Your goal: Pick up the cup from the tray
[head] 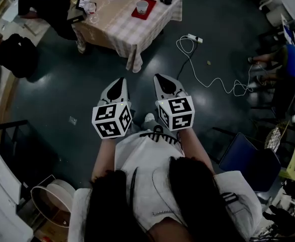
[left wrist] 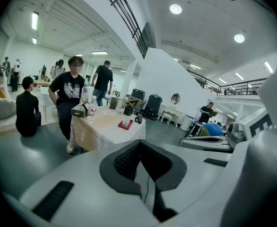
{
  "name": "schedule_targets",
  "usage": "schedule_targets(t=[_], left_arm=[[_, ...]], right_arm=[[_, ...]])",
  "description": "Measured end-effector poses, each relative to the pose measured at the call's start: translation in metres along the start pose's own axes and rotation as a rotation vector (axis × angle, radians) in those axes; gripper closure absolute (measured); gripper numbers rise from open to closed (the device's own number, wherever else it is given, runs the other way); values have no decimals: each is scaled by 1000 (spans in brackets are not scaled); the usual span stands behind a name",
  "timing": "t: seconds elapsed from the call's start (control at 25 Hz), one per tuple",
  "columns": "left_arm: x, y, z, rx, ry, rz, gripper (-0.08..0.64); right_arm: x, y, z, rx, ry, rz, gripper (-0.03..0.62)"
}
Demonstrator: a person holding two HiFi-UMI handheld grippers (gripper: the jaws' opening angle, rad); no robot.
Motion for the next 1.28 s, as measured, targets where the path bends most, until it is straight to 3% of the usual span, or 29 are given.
schedule_targets(t=[0.2, 0.48, 0.68, 0.88, 1.28], left_arm=[[-8, 0, -2, 10, 21, -2, 554], [-27, 4, -8, 40, 54, -7, 554], [-43, 6, -15, 36, 72, -6, 554], [-58, 11, -15, 28, 81, 3, 554], [-123, 48, 25, 24, 71, 22, 554]], right_arm=[[-8, -5, -9, 24, -7, 17, 586], [-25, -9, -30, 39, 81, 67, 583], [-33, -3, -49, 56, 107, 42, 574], [-46, 6, -60, 61, 151, -35, 333], [-115, 28, -86, 38, 84, -96, 216]])
Point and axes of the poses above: the fingertips, and each gripper's own axes: x backward along the fingers, z to its left, y out of its top, the point moved 10 cm from there along x, backward along the fingers, and after that the axes turned 9 degrees about x, right-handed, at the moved point
